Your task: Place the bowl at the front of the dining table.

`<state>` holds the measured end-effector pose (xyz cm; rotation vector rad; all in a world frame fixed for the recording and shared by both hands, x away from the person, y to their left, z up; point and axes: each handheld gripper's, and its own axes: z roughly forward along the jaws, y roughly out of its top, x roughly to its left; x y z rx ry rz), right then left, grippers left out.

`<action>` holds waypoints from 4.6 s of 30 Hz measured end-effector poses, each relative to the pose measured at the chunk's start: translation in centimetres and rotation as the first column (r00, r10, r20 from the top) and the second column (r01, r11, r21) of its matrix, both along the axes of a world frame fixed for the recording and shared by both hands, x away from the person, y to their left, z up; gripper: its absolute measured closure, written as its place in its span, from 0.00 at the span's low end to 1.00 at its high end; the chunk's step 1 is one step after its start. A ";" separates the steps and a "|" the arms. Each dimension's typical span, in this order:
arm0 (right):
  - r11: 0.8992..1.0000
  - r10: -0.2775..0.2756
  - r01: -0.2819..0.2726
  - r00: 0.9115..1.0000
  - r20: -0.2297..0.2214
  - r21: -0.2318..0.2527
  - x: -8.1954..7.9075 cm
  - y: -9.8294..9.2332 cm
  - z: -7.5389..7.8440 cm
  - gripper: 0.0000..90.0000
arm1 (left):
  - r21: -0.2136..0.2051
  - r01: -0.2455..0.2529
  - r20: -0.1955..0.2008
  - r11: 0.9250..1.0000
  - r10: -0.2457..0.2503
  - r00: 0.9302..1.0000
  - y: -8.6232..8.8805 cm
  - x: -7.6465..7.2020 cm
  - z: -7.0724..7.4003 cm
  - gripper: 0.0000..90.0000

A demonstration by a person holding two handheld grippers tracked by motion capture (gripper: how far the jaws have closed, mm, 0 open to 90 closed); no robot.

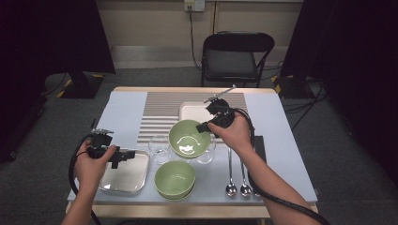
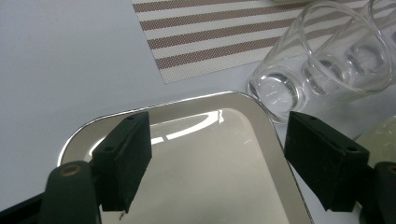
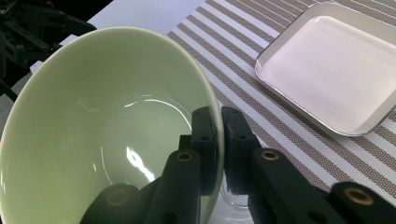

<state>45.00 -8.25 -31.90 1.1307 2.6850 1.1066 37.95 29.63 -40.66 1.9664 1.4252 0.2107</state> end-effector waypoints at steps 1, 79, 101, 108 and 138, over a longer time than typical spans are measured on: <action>1.000 -0.004 0.004 1.000 -0.002 0.000 0.1 -0.1 0.0 0.94 | 0.001 0.002 -0.001 1.000 -0.002 1.000 0.1 0.0 0.0 0.26; 0.983 -0.180 0.180 0.984 0.000 -0.021 5.1 -0.6 0.5 0.94 | -0.007 0.010 -0.005 1.000 -0.010 1.000 0.1 0.1 -0.3 0.26; 0.975 -0.223 0.223 0.975 -0.009 -0.009 6.7 -1.1 -0.2 0.94 | -0.010 0.015 -0.011 1.000 -0.015 1.000 0.2 0.1 -0.4 0.26; 0.970 -0.242 0.242 0.970 -0.009 -0.003 7.2 -1.2 -0.4 0.94 | -0.005 0.016 -0.011 1.000 -0.016 1.000 0.0 0.1 -0.5 0.26; 0.959 -0.284 0.284 0.959 -0.008 -0.007 9.3 -1.5 -1.6 0.94 | -0.016 -0.003 -0.018 1.000 0.002 1.000 0.3 0.1 -0.4 0.26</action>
